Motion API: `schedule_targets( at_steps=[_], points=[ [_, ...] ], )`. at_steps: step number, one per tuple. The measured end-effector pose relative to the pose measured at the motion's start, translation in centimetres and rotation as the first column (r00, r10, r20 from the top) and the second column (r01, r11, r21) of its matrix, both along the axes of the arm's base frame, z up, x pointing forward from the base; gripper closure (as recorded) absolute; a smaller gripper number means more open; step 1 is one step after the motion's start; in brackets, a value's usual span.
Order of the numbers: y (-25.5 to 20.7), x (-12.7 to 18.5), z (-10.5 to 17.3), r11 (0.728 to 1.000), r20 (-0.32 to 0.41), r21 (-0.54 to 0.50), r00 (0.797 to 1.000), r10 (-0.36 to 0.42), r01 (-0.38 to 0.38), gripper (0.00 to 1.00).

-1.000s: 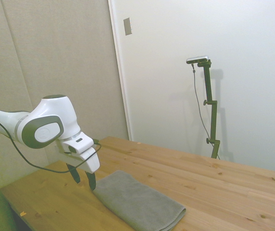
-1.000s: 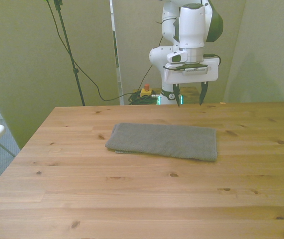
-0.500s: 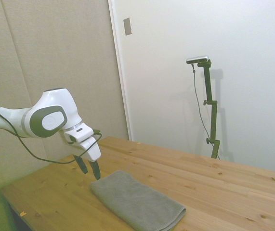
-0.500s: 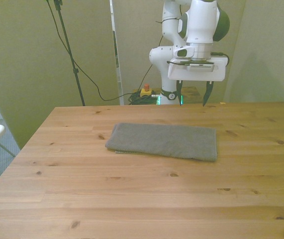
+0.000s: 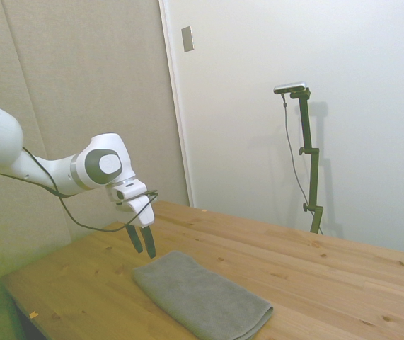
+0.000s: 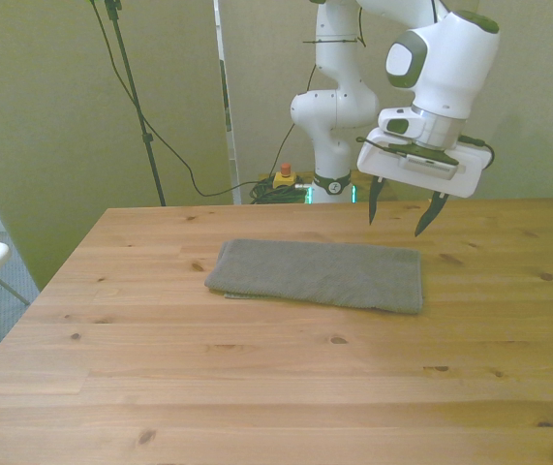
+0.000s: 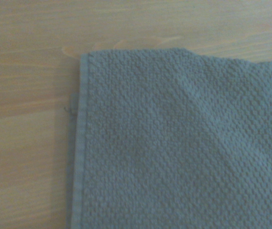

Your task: Fold the towel

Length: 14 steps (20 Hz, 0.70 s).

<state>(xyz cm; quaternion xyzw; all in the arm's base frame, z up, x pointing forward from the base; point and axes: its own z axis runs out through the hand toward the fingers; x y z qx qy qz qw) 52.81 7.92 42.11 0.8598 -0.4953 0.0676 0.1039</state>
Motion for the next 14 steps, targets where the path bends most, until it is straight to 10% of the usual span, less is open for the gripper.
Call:
schedule_targets(
  at_steps=[14],
  points=[
    [6.4,4.2,-5.6,0.979,0.008,-0.202,1.000,0.014,-0.012,0.00]
  ],
)
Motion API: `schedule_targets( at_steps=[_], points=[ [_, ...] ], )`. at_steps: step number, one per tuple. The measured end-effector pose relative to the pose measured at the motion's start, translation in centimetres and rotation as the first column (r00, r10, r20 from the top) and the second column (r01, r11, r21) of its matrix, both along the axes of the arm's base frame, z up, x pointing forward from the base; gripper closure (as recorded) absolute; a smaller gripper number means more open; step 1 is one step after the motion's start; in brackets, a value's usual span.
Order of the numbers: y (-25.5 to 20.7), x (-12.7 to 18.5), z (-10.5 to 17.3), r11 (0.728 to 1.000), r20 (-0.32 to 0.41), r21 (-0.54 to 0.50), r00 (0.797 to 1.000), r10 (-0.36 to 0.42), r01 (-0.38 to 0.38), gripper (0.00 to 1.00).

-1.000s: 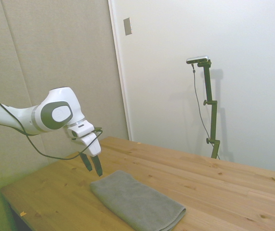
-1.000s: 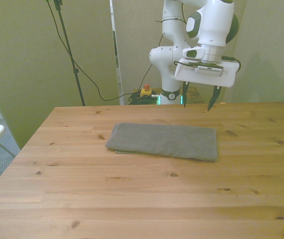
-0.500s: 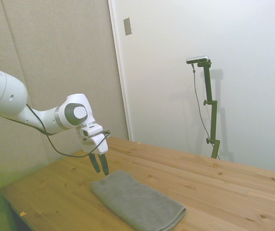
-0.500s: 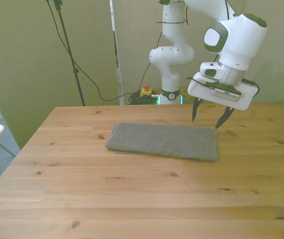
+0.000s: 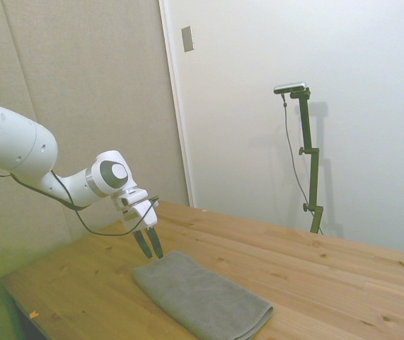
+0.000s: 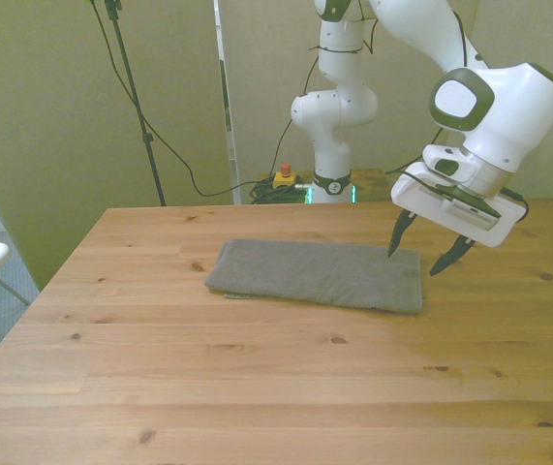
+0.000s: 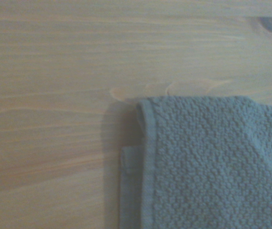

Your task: Fold the towel

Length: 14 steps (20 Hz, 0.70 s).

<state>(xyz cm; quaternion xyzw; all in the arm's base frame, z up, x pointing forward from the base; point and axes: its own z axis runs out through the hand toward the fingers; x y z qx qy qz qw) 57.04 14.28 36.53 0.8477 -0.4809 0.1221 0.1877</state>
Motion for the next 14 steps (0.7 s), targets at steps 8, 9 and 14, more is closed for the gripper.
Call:
schedule_targets(
  at_steps=[8,9,14],
  points=[
    [1.7,0.0,-1.7,0.999,-0.002,-0.033,1.000,-0.010,0.010,0.00],
    [1.5,0.0,-1.7,0.999,-0.006,-0.037,1.000,-0.016,0.016,0.00],
    [-0.4,0.2,-1.8,0.997,-0.018,-0.056,0.999,-0.051,0.050,0.00]
  ],
)
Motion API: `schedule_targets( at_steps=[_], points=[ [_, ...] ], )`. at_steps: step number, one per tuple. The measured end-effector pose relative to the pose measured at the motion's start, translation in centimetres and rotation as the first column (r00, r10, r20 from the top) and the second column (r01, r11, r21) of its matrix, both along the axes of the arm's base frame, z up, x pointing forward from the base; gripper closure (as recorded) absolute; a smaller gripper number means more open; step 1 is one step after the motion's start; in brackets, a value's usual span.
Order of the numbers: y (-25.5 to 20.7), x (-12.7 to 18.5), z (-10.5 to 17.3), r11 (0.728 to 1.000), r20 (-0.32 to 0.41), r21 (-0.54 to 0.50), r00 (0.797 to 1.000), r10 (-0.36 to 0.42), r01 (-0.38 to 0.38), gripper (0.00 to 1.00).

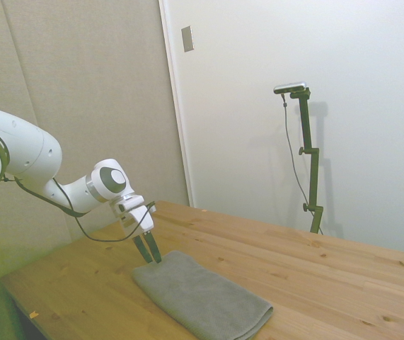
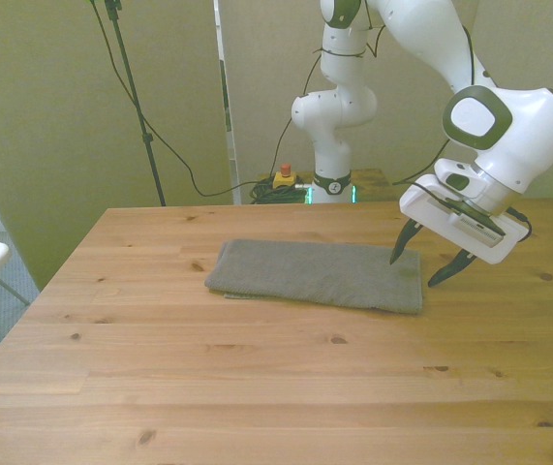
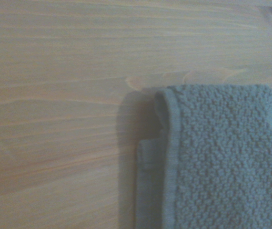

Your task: Fold the towel

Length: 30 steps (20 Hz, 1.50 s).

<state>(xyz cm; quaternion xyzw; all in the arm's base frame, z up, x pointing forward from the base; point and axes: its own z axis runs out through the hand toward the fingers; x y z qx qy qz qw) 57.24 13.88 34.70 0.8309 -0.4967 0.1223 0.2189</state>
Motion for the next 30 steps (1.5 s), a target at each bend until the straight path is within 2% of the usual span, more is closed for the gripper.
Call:
schedule_targets(
  at_steps=[6,7,30],
  points=[
    [-3.7,-0.7,-0.1,0.999,-0.017,-0.013,0.999,-0.045,0.045,0.00],
    [-4.1,-0.9,-0.1,0.999,-0.022,-0.014,0.999,-0.046,0.046,1.00],
    [-5.1,-1.8,1.6,1.000,0.025,0.017,0.999,-0.020,0.020,1.00]
  ],
)
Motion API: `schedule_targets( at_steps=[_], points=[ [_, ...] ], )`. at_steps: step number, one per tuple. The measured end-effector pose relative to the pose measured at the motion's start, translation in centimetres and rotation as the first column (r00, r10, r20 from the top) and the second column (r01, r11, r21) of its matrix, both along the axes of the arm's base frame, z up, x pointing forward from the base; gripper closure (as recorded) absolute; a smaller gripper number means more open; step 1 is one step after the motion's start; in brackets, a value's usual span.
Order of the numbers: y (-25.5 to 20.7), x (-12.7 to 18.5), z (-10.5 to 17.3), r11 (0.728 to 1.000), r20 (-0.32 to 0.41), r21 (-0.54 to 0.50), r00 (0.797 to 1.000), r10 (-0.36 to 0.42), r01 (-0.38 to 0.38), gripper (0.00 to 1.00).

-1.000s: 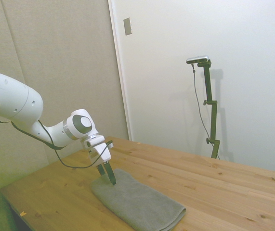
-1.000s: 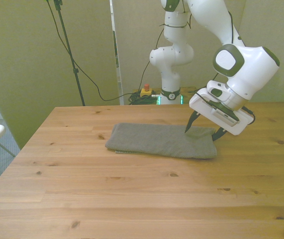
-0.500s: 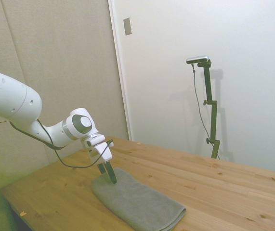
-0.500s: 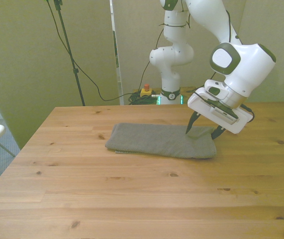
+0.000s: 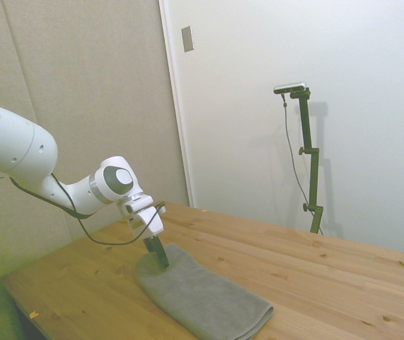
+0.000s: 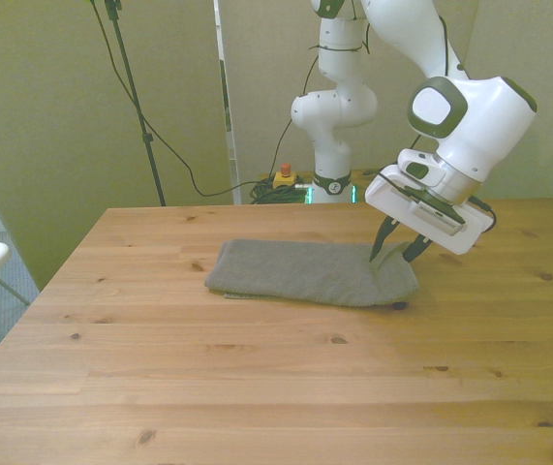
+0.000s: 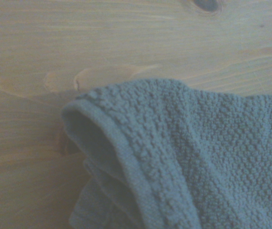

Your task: Fold the towel

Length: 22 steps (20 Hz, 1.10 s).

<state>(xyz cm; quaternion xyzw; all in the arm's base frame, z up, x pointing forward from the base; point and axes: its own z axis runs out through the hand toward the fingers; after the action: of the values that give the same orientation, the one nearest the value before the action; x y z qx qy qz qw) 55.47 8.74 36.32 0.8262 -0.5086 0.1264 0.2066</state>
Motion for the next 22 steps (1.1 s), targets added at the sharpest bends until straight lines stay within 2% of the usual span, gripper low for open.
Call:
schedule_targets(
  at_steps=[7,11,17,22],
  points=[
    [-0.4,-0.2,0.3,1.000,0.009,0.005,1.000,-0.001,0.001,1.00],
    [-0.7,-0.3,1.3,1.000,0.028,0.010,1.000,-0.007,0.006,1.00],
    [-2.0,-0.7,4.7,0.999,0.078,0.033,0.997,-0.014,0.012,1.00],
    [-4.1,-1.7,9.2,0.997,0.146,0.072,0.989,-0.038,0.028,1.00]
  ],
)
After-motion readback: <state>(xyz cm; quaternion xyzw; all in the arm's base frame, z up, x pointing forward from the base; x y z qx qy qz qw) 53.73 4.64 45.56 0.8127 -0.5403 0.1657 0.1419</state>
